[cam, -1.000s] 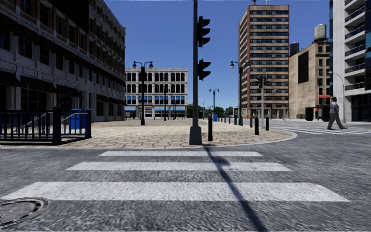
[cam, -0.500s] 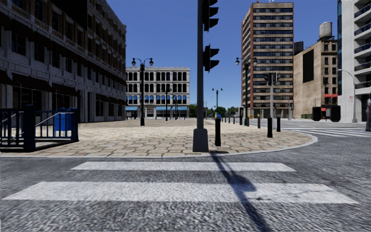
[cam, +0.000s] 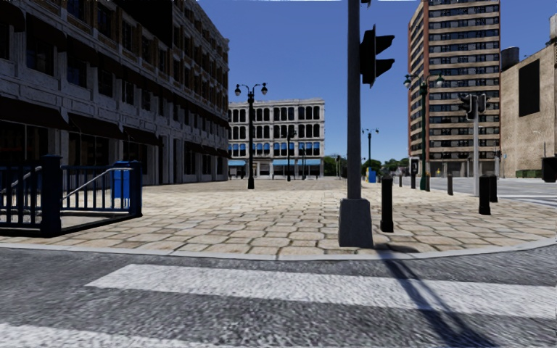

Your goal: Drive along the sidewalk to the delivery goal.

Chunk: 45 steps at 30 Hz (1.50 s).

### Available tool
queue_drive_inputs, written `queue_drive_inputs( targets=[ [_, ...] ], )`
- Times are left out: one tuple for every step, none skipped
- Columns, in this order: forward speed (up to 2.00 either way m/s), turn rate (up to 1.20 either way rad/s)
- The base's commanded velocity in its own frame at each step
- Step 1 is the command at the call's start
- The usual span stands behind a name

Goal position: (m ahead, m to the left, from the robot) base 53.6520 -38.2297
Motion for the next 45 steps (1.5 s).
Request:
queue_drive_inputs(
  targets=[
    [2.0, 0.05],
    [2.0, 0.05],
    [2.0, 0.05],
    [2.0, 0.05],
    [2.0, 0.05],
    [2.0, 0.05],
    [2.0, 0.05],
    [2.0, 0.05],
    [2.0, 0.2],
    [2.0, 0.67],
    [2.0, 0.67],
    [2.0, 0.85],
    [2.0, 0.9],
    [2.0, 0.15],
    [2.0, 0.07],
    [2.0, 0.05],
    [2.0, 0.02],
    [2.0, 0.0],
    [2.0, 0.0],
    [2.0, 0.0],
    [2.0, 0.0],
    [2.0, 0.0],
    [2.0, 0.0],
    [2.0, 0.0],
    [2.0, 0.0],
    [2.0, 0.0],
    [2.0, 0.0],
    [2.0, 0.0],
    [2.0, 0.0],
    [2.0, 0.0],
    [2.0, 0.0],
    [2.0, 0.0],
    [2.0, 0.0],
    [2.0, 0.0],
    [2.0, 0.0],
    [2.0, 0.0],
    [2.0, 0.0],
    [2.0, 0.0],
    [2.0, 0.0],
    [2.0, 0.0],
    [2.0, 0.0],
    [2.0, 0.0],
    [2.0, 0.0],
    [2.0, 0.0],
    [2.0, 0.0]
  ],
)
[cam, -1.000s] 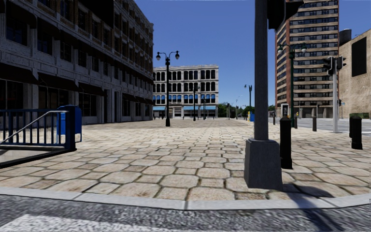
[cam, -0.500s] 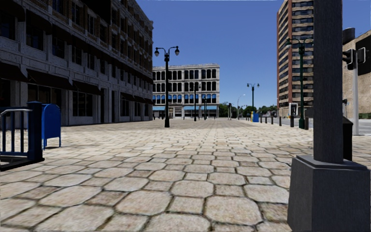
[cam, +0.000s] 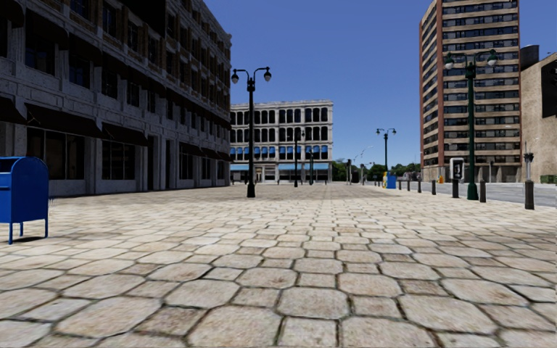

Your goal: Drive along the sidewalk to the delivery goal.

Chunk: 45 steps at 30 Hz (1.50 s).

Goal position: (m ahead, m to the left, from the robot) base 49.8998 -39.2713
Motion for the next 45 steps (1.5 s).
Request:
queue_drive_inputs(
  targets=[
    [2.0, 0.0],
    [2.0, 0.0],
    [2.0, 0.0],
    [2.0, 0.0],
    [2.0, 0.0],
    [2.0, 0.0],
    [2.0, 0.0],
    [2.0, 0.0],
    [2.0, 0.0],
    [2.0, 0.0],
    [2.0, 0.0],
    [2.0, 0.0],
    [2.0, 0.0],
    [2.0, 0.0],
    [2.0, 0.0],
    [2.0, 0.0],
    [2.0, -0.11],
    [2.0, -0.32],
    [2.0, -0.46],
    [2.0, -0.51],
    [2.0, -0.51],
    [2.0, -0.59],
    [2.0, -0.74],
    [1.94, -0.9],
    [1.89, -0.97],
    [1.89, -0.97],
    [1.87, -0.99],
    [1.86, -0.99],
    [1.63, -1.11],
    [1.62, -1.11],
    [1.61, -1.11],
    [1.61, -1.09],
    [1.61, -1.05],
    [1.61, -1.02],
    [1.61, -0.84],
    [1.61, -0.35],
    [1.61, -0.19],
    [1.61, -0.14],
    [1.61, -0.07],
    [1.61, 0.0],
    [1.61, 0.0],
    [1.61, 0.0],
    [1.61, 0.0],
    [1.61, 0.0],
    [1.61, 0.0]
  ],
)
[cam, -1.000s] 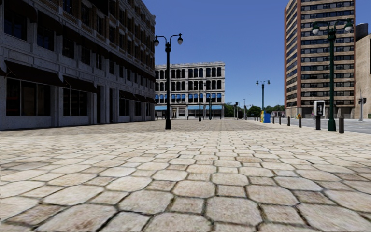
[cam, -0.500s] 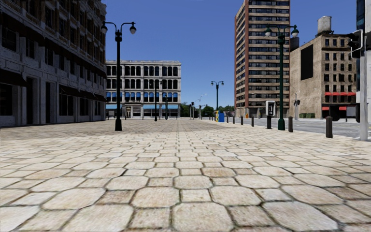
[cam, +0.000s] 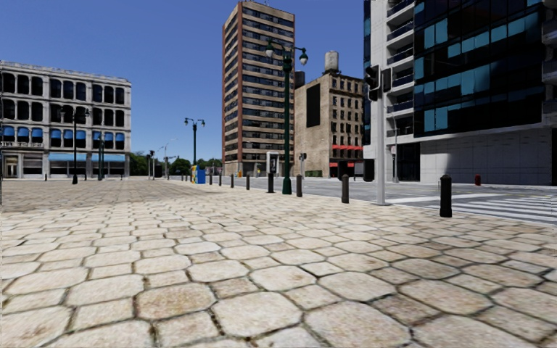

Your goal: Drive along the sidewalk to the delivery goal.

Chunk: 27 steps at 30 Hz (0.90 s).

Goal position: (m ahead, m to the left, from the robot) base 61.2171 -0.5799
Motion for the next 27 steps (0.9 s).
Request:
queue_drive_inputs(
  targets=[
    [1.61, 0.0],
    [1.61, 0.0],
    [1.61, 0.0],
    [1.61, 0.0],
    [1.61, 0.0],
    [1.61, 0.0],
    [1.61, 0.0],
    [1.61, 0.0],
    [1.61, 0.0],
    [1.61, -0.29],
    [1.61, -0.54],
    [1.61, -0.76],
    [1.61, -0.76],
    [1.61, -0.83],
    [1.61, -0.86],
    [1.61, -0.87],
    [1.61, -0.87],
    [1.61, -0.88],
    [1.61, -0.88],
    [1.61, -0.88],
    [1.61, -0.88],
    [1.61, -0.88],
    [1.61, -0.88],
    [1.61, -0.88],
    [1.61, -0.88],
    [1.61, -0.88],
    [1.61, -0.88]
  ],
)
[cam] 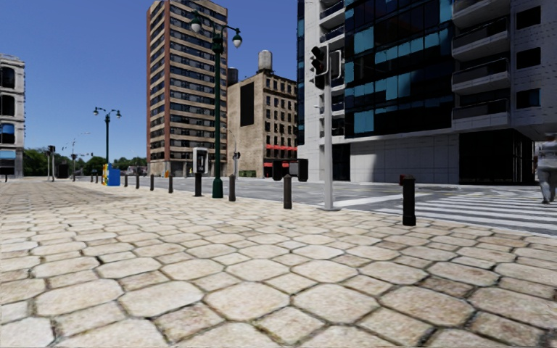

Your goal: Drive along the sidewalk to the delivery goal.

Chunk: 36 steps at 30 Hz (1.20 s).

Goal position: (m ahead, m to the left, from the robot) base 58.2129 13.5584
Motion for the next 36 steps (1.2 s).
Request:
queue_drive_inputs(
  targets=[
    [1.61, -0.88],
    [1.61, -0.88],
    [1.61, -0.88],
    [1.61, -0.88],
    [1.61, -0.88],
    [1.61, -0.88],
    [1.61, -0.88],
    [1.61, -0.88],
    [1.61, -0.88],
    [1.61, -0.88],
    [1.61, -0.88],
    [1.61, -0.88],
    [1.61, -0.88],
    [1.61, -0.88],
    [1.61, -0.88],
    [1.61, -0.88],
    [1.61, -0.88],
    [1.61, -0.73],
    [1.61, -0.24],
    [1.61, -0.04],
    [1.61, -0.04],
    [1.61, 0.0],
    [1.61, 0.0],
    [1.61, 0.0],
    [1.61, 0.0],
    [1.61, 0.0],
    [1.61, 0.0],
    [1.62, 0.0],
    [1.63, 0.0],
    [1.63, 0.0],
    [1.63, 0.0],
    [1.63, -0.1],
    [1.64, -0.31],
    [1.64, -0.53],
    [1.64, -0.67],
    [1.64, -0.81]
  ],
)
